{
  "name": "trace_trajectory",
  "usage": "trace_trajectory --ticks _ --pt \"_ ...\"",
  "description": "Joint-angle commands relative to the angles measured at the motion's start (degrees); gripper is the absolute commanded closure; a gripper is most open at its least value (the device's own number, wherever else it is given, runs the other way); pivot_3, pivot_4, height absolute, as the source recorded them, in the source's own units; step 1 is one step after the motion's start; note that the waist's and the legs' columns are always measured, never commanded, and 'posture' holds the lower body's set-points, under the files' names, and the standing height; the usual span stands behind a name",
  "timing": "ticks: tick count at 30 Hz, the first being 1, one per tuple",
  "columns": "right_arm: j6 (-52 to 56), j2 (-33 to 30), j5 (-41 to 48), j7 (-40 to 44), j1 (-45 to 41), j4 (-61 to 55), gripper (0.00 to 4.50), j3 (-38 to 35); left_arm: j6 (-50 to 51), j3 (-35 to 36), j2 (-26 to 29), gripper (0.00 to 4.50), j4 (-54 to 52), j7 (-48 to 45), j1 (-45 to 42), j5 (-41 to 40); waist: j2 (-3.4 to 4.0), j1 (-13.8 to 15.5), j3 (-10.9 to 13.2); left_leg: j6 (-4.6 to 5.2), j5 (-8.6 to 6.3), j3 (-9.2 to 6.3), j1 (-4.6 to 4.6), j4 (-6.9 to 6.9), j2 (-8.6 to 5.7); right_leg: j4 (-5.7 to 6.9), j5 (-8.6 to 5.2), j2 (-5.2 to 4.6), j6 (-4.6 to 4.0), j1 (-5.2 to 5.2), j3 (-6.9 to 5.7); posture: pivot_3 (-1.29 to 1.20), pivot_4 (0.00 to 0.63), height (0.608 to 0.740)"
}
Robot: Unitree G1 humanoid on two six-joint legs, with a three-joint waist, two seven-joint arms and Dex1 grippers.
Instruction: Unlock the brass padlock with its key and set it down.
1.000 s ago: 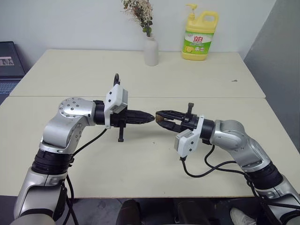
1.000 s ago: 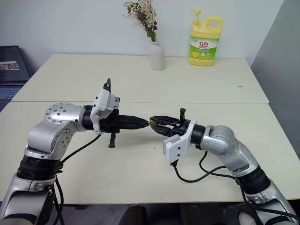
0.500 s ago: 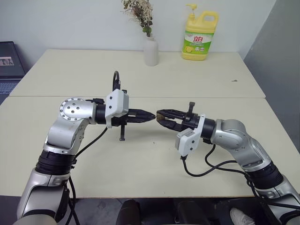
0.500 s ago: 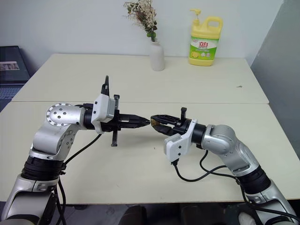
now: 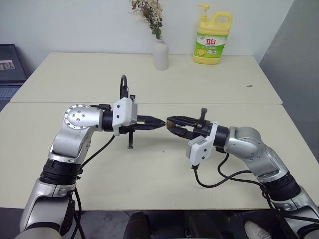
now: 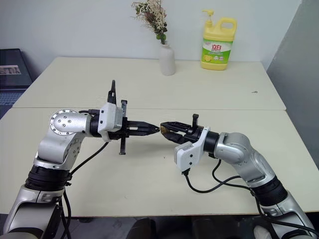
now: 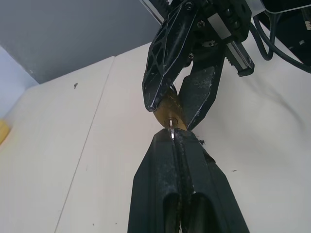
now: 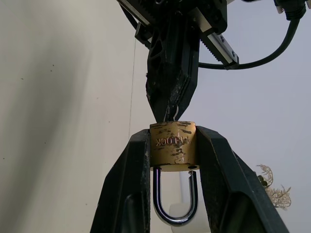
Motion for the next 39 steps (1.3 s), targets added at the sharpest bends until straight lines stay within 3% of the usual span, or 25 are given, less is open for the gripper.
trace_trajectory --ticks 1,5,10,15,22,39 --pt "-1.6 0.7 1.4 -0.6 -0.8 -2.2 3.56 -1.0 3.0 1.1 0.5 4.11 0.1 1.7 0.2 -0.6 0.0 0.0 0.0 0.0 0.0 0.0 0.0 0.0 0.0 0.0 0.0 0.0 0.0 0.0 -0.01 0.0 0.15 0.74" --pt "-1.8 0.9 1.3 -0.4 -0.8 -2.0 3.56 -1.1 5.1 1.3 0.7 2.95 0.3 2.1 0.2 -0.7 0.0 0.0 0.0 0.0 0.0 -0.01 0.0 0.0 0.0 0.0 0.0 0.0 0.0 0.0 -0.01 0.0 0.15 0.74" --pt "-1.8 0.8 1.3 -0.1 -0.7 -2.1 3.56 -1.3 20.1 2.3 3.8 1.4 -0.7 0.9 0.0 -6.6 0.0 -0.2 0.0 0.0 0.0 -0.02 0.02 -0.01 0.01 0.0 0.0 0.0 0.0 0.01 -0.02 0.0 0.15 0.74" --pt "-1.6 0.8 1.3 0.1 -0.7 -2.1 3.56 -1.2 36.7 4.6 3.7 1.4 -5.8 5.0 -1.7 -16.1 0.0 -0.2 0.0 0.0 0.0 -0.05 -0.03 0.02 0.0 0.0 -0.01 0.0 0.02 0.02 -0.04 0.0 0.15 0.74" --pt "-1.1 0.8 1.5 0.4 -0.6 -2.4 3.56 -1.2 42.9 5.7 1.8 1.4 -9.5 10.2 -1.7 -19.9 0.0 -0.1 0.0 0.0 0.0 -0.09 0.03 0.01 0.0 0.02 0.0 0.0 0.01 0.05 -0.04 0.0 0.15 0.74" --pt "-0.3 1.2 1.6 1.1 -0.7 -2.8 3.56 -1.1 42.2 4.7 -0.9 1.4 -8.5 13.2 -2.6 -20.0 0.0 0.0 0.0 -0.01 0.01 -0.1 0.03 0.02 0.0 0.02 0.0 0.0 0.0 0.06 -0.04 0.0 0.15 0.74"
